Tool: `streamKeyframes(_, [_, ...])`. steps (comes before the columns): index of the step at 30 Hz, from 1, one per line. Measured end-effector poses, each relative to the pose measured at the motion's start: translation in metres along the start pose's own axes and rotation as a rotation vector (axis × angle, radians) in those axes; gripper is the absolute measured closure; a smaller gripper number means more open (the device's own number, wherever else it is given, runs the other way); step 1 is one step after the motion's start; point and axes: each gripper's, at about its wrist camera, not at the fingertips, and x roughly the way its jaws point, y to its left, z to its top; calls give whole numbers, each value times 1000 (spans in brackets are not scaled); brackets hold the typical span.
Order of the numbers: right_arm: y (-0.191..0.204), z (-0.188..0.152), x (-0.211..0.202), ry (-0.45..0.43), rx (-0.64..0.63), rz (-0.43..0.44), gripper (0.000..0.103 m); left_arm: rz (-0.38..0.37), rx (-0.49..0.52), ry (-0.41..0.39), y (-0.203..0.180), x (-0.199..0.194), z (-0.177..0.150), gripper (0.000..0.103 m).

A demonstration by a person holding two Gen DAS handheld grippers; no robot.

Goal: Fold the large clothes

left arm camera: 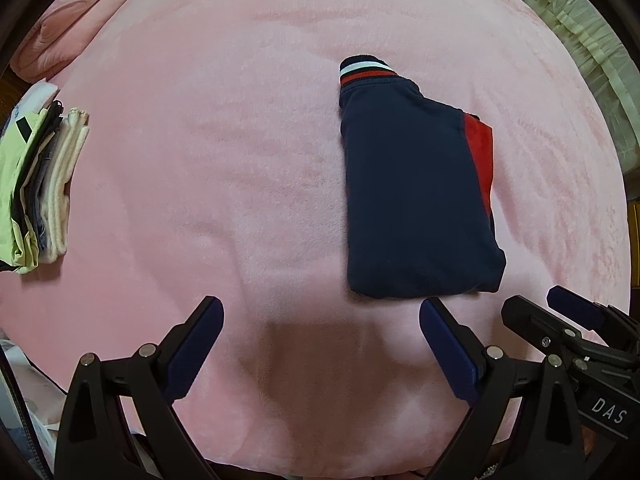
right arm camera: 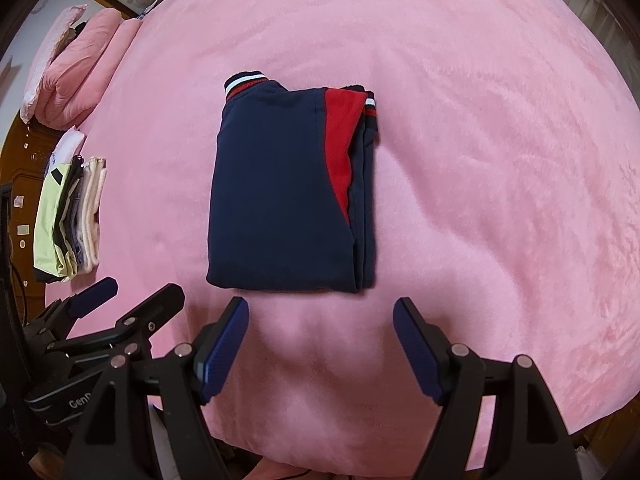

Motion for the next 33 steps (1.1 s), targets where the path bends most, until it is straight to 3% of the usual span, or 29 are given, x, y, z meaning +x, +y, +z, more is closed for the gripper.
streamKeyframes(15, [-3, 7, 5, 14, 4, 19, 28, 11, -6, 20, -3, 9, 14, 6])
streamKeyframes(22, [-16, 21, 31, 61, 41, 55, 28, -17, -23, 39, -1, 34, 26, 6])
streamKeyframes(28, [-40, 39, 67, 111, 120, 120, 28, -116, -65, 79, 7, 71, 42, 6])
streamKeyframes(33, [-63, 52, 90, 65, 210, 315, 28, -349, -187, 87, 25, 96, 52, 6])
